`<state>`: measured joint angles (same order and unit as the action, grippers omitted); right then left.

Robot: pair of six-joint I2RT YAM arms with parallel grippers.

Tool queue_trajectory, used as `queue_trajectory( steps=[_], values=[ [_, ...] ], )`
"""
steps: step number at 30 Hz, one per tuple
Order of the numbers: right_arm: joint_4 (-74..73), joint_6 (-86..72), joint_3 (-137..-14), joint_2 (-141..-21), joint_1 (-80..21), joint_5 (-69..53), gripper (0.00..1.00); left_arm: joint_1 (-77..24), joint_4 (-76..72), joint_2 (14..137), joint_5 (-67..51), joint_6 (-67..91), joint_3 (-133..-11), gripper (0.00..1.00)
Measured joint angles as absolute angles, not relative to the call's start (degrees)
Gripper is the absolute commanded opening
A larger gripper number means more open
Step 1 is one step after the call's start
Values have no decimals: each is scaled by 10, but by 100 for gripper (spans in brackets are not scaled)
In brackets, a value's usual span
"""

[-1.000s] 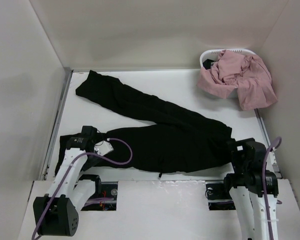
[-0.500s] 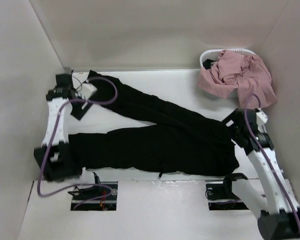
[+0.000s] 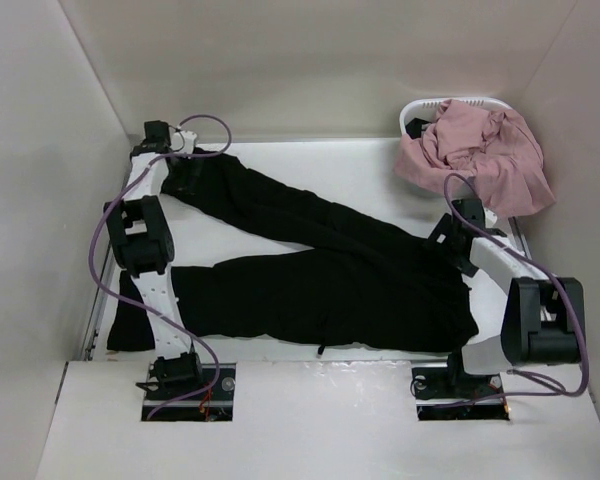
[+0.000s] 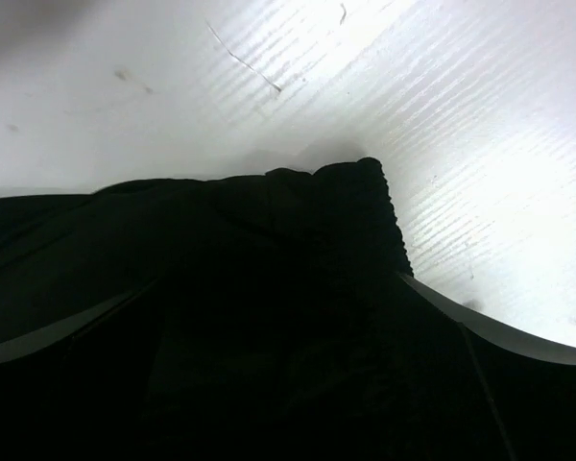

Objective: Fold and stack the trousers
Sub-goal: Flatten the trousers out, then fold the trousers

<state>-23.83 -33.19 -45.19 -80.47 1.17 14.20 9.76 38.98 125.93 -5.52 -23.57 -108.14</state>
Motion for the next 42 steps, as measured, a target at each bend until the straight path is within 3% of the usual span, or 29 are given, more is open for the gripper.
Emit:
queue_trajectory(
  steps=[7, 12, 15, 21, 25, 30, 36, 42],
  values=[
    [-235, -321, -480, -864, 23, 135, 99, 70, 322, 1366, 35, -263, -1156, 65],
    [-229, -312, -501, -896, 29, 136, 63, 77, 271, 1354, 98, -329, -1112, 59],
    [-219, -307, -507, -908, 41, 135, 60, 94, 258, 1311, 118, -368, -1036, 59],
    [-193, -290, -513, -916, 55, 135, 66, 139, 292, 1214, 133, -425, -900, 68],
    [-181, -270, -514, -910, 52, 135, 78, 145, 340, 1175, 110, -431, -883, 72],
    [-177, -252, -529, -877, 48, 135, 88, 143, 366, 1180, 73, -390, -1000, 72],
    [-161, -241, -566, -890, 49, 125, 93, 158, 370, 1297, 64, -325, -1227, 75],
    [-163, -239, -593, -952, 49, 108, 96, 169, 396, 1422, 25, -273, -1281, 74]
  ],
)
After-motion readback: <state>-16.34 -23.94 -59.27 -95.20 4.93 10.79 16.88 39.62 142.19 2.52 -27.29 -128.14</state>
